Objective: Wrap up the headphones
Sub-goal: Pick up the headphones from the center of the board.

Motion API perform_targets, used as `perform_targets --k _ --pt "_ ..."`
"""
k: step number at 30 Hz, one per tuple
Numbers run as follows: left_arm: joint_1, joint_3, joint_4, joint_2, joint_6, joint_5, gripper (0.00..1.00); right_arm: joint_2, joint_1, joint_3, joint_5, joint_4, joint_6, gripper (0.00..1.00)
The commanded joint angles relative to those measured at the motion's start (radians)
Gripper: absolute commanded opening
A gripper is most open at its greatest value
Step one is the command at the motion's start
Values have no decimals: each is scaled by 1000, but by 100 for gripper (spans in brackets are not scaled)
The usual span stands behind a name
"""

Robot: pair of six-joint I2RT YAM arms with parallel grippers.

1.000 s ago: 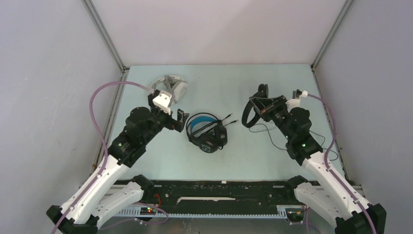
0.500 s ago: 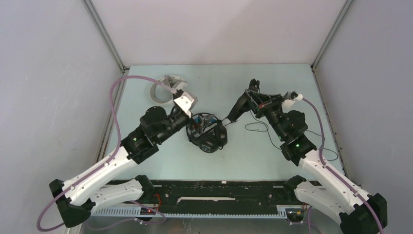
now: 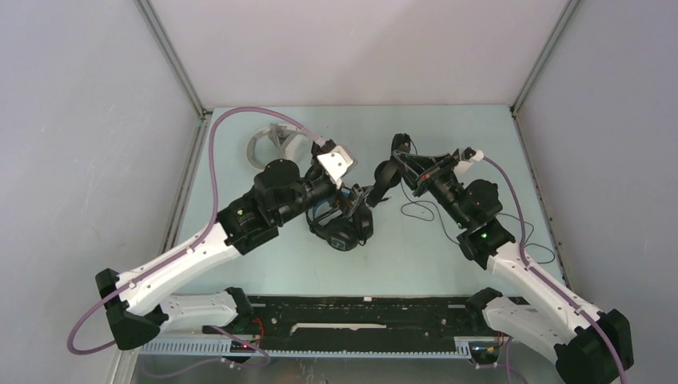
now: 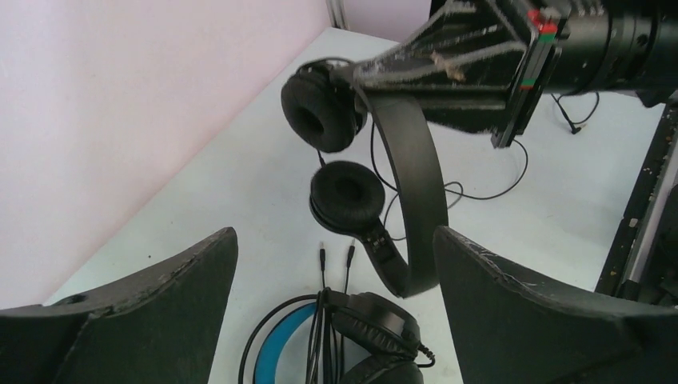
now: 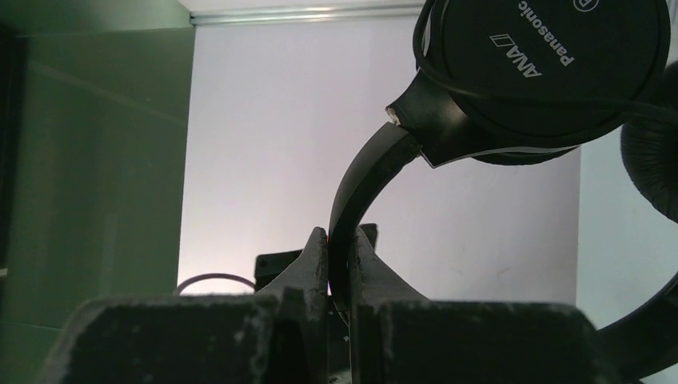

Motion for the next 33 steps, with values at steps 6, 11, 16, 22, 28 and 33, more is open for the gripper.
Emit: perform_targets --k 6,11,16,22,28,33 --pt "-6 46 31 16 -22 66 92 -15 49 -6 23 102 32 0" --pt "-23 58 48 45 -49 54 91 -22 65 -6 78 88 29 0" --pt "-77 46 59 61 27 -18 99 -32 80 -6 148 65 19 0" --pt "-93 56 68 123 49 -145 91 -42 86 -6 189 65 16 0" --pt "-95 62 100 142 71 -212 66 -33 86 -14 173 76 11 0" --pt "-94 58 121 113 57 -184 33 -35 83 -19 130 53 -61 13"
